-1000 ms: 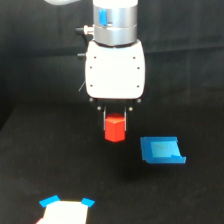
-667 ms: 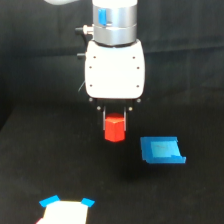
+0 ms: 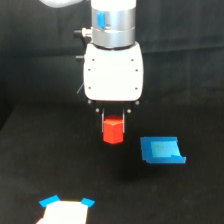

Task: Pick up the red object from the table

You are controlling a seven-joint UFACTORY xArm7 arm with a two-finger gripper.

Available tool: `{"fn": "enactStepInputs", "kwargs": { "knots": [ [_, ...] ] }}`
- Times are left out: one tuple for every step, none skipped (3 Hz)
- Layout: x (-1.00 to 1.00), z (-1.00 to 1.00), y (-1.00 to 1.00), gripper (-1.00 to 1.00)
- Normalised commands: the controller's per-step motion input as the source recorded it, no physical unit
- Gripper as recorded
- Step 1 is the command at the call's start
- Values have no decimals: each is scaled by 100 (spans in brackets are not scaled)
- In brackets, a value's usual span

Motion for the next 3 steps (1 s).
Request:
{"fn": "enactStepInputs", "kwargs": {
  "knots": [
    [-15,12,-40,-64],
    [-4,6,6,-99],
    [-33,-11,-4,-100]
  ]
}}
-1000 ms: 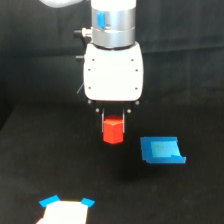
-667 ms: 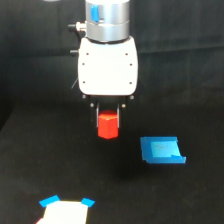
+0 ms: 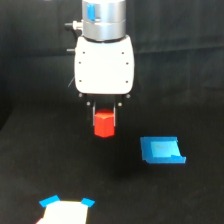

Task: Pick up the red object from the table

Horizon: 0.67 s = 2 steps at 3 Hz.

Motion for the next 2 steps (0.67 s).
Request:
{"fn": "enactStepInputs", "kwargs": {
  "knots": [
    [9,-3,-21,-80],
    [-9,-6,-53,-100]
  ]
}}
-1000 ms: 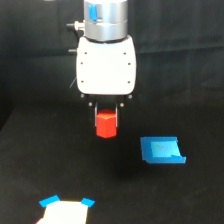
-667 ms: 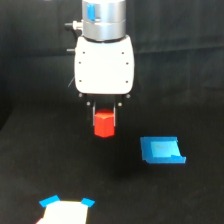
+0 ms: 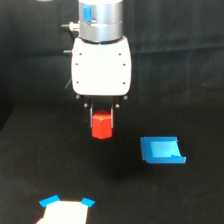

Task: Pick up the red object from the table

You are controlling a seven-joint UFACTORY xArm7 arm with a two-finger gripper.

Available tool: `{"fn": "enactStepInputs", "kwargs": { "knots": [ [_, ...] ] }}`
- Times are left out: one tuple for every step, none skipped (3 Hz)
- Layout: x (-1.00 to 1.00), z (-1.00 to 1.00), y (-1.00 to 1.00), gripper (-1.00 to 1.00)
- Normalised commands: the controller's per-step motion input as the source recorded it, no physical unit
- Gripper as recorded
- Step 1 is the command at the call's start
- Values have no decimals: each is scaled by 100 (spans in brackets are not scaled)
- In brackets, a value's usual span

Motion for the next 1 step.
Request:
{"fn": "enactStepInputs", "kwargs": {
  "knots": [
    [-5,-25,-17,-50]
  ]
}}
